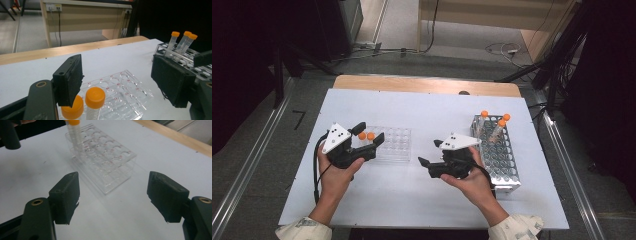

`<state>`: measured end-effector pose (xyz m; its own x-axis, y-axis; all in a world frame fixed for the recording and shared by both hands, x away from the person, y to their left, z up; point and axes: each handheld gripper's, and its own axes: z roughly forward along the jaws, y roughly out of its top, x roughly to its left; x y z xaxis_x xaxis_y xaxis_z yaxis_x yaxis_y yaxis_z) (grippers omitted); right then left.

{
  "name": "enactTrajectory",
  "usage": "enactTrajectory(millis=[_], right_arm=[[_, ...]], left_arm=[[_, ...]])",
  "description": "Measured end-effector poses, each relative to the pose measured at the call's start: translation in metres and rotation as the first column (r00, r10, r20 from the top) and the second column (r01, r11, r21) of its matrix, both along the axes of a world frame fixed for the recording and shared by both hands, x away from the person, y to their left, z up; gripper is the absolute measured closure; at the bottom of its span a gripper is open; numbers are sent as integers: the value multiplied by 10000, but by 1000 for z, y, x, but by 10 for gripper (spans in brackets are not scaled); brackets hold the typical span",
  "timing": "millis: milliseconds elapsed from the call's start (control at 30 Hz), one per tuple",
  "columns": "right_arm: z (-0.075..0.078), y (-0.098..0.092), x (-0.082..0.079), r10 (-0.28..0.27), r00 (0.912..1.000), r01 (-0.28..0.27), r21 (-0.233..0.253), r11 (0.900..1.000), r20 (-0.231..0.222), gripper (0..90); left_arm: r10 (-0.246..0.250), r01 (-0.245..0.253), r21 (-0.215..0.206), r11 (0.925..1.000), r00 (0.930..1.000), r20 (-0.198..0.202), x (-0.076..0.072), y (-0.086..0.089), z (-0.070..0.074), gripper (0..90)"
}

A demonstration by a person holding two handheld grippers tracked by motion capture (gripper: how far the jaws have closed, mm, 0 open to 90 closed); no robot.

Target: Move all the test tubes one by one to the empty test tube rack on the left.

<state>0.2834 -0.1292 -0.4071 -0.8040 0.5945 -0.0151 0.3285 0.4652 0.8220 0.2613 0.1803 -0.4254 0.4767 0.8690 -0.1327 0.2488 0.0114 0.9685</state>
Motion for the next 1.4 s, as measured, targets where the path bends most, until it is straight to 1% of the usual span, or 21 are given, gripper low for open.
enactTrajectory(millis=[33, 167, 233, 300, 367, 433, 533, 667, 800, 1000, 1067, 1200, 1233, 1300, 1367, 1400], right_arm=[[2, -4, 2, -138, 9999, 138, 1, 9999, 95, 250], [6, -19, 8, -612, 9979, 611, 56, 9981, 217, 250], [8, -30, 12, -927, 9951, 925, 57, 9957, 355, 250], [9, -40, 17, -1232, 9918, 1228, 145, 9923, 329, 250], [10, -48, 20, -1515, 9876, 1510, 134, 9884, 410, 250], [12, -58, 24, -1809, 9828, 1801, 248, 9833, 362, 250], [14, -71, 28, -2121, 9765, 2109, 323, 9770, 382, 250], [12, -86, 34, -2531, 9662, 2522, 247, 9674, 484, 250], [10, -103, 39, -2920, 9553, 2907, 326, 9563, 472, 250], [12, -121, 42, -3306, 9420, 3281, 486, 9434, 581, 255], [13, -126, 42, -3434, 9375, 3407, 535, 9387, 555, 255], [14, -136, 44, -3660, 9281, 3624, 599, 9301, 688, 255], [14, -139, 45, -3759, 9242, 3722, 604, 9262, 682, 255], [13, -143, 46, -3852, 9197, 3812, 618, 9224, 765, 255], [13, -146, 47, -3946, 9158, 3904, 646, 9184, 754, 256], [12, -149, 48, -4025, 9123, 3982, 654, 9150, 759, 257]], left_arm=[[-47, 47, -12, 10000, 10000, 1, 0, -1, 0, 261], [-166, 167, 80, 9998, 9998, -88, -1, -3, 1, 261], [-203, 204, 69, 9998, 9997, -106, -2, -4, 2, 261], [-244, 245, 92, 9997, 9997, -88, -3, -5, 3, 261], [-255, 256, 97, 9996, 9996, -77, -3, -7, 3, 259], [-320, 321, 155, 9994, 9994, -88, -3, -8, 3, 259], [-350, 351, 134, 9993, 9993, -89, -3, -10, 3, 259], [-415, 417, 227, 9989, 9991, -62, -4, -12, 3, 259], [-442, 442, 260, 9987, 9990, -33, -5, -12, 3, 259], [-493, 494, 270, 9984, 9988, -11, -5, -14, 3, 259], [-497, 497, 280, 9984, 9988, -19, -5, -14, 3, 259], [-505, 504, 291, 9983, 9987, 17, -6, -14, 3, 259], [-507, 506, 296, 9983, 9987, 13, -6, -14, 3, 259], [-524, 523, 308, 9982, 9986, 33, -6, -14, 3, 259], [-535, 534, 291, 9982, 9986, 46, -6, -15, 3, 259], [-535, 533, 289, 9982, 9986, 51, -6, -15, 3, 259]])
